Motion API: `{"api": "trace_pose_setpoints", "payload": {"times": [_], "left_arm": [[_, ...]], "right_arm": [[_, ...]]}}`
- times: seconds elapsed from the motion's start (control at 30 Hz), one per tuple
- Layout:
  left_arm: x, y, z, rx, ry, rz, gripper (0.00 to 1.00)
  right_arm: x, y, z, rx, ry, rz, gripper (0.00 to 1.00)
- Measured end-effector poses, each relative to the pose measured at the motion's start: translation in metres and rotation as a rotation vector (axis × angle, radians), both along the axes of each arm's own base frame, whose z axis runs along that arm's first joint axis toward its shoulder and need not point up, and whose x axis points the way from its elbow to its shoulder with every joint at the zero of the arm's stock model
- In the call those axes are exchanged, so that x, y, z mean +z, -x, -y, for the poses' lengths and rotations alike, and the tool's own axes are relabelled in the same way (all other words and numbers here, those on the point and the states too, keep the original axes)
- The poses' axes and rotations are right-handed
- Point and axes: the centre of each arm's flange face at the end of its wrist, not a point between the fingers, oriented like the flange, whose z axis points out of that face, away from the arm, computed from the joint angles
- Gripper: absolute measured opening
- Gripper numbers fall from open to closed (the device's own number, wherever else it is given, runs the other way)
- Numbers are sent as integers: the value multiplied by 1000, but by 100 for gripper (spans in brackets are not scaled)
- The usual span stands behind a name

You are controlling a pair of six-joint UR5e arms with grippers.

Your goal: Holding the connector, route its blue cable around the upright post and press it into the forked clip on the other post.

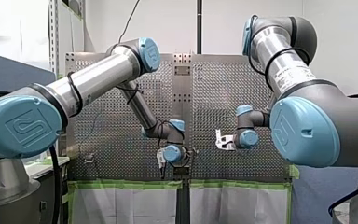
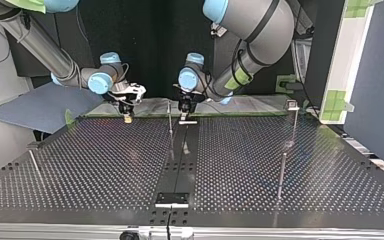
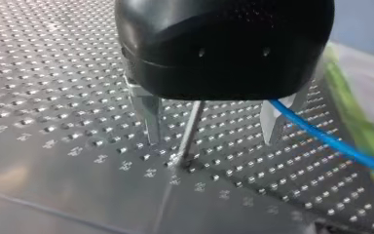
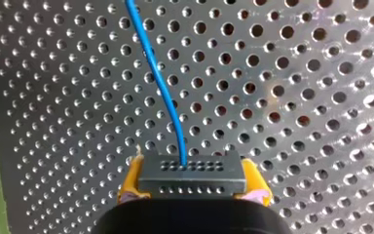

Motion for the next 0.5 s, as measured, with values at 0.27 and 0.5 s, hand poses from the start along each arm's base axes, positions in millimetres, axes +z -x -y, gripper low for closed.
{"api": "trace_pose_setpoints", "payload": {"times": [0.27, 0.5], "left_arm": [[-9, 15, -3, -31, -40, -69, 100], [-13, 28, -13, -38, -72, -134, 100]], "right_arm": [[0, 0, -1, 1, -4, -3, 0], [0, 1, 0, 0, -2, -5, 0]]}}
